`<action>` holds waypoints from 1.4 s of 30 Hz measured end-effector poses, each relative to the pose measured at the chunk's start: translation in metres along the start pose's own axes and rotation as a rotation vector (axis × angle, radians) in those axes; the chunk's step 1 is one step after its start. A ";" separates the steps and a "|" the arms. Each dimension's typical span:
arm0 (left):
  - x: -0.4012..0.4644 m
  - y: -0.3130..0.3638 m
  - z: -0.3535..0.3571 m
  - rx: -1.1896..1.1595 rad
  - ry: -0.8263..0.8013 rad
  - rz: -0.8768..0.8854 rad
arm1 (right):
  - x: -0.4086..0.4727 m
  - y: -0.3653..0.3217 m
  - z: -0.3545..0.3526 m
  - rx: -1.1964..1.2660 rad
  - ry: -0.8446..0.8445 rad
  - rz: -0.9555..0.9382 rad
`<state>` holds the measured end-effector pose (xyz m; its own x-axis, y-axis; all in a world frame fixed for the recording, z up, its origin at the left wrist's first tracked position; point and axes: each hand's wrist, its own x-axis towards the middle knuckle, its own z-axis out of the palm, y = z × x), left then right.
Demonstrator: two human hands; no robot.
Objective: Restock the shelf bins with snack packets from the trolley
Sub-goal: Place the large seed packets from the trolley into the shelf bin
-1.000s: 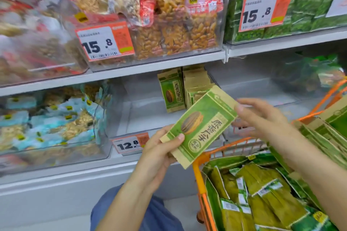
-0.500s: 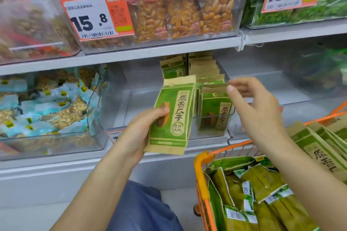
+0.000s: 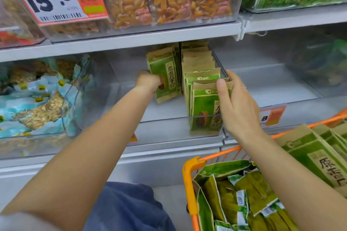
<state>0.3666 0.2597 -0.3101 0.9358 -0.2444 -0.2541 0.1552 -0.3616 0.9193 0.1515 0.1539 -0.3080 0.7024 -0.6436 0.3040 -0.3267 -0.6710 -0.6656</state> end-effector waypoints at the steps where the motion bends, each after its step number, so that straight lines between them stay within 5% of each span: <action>1: 0.006 -0.001 0.003 0.045 0.021 -0.005 | 0.000 0.000 0.000 0.008 -0.003 -0.003; 11: 0.005 -0.023 0.019 0.295 0.029 0.208 | 0.001 0.006 0.005 0.027 0.019 -0.012; 18: 0.007 -0.023 0.021 0.241 0.108 0.370 | 0.001 0.007 0.004 0.025 0.025 -0.010; 29: 0.014 -0.027 0.021 0.162 -0.082 0.099 | 0.000 0.008 0.005 0.019 0.038 -0.012; 42: 0.014 -0.028 0.017 0.334 0.085 0.231 | 0.000 0.007 0.005 0.008 0.041 -0.012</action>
<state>0.3702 0.2516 -0.3446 0.9589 -0.2833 -0.0143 -0.1599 -0.5815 0.7977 0.1524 0.1512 -0.3160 0.6796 -0.6500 0.3401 -0.3127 -0.6761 -0.6672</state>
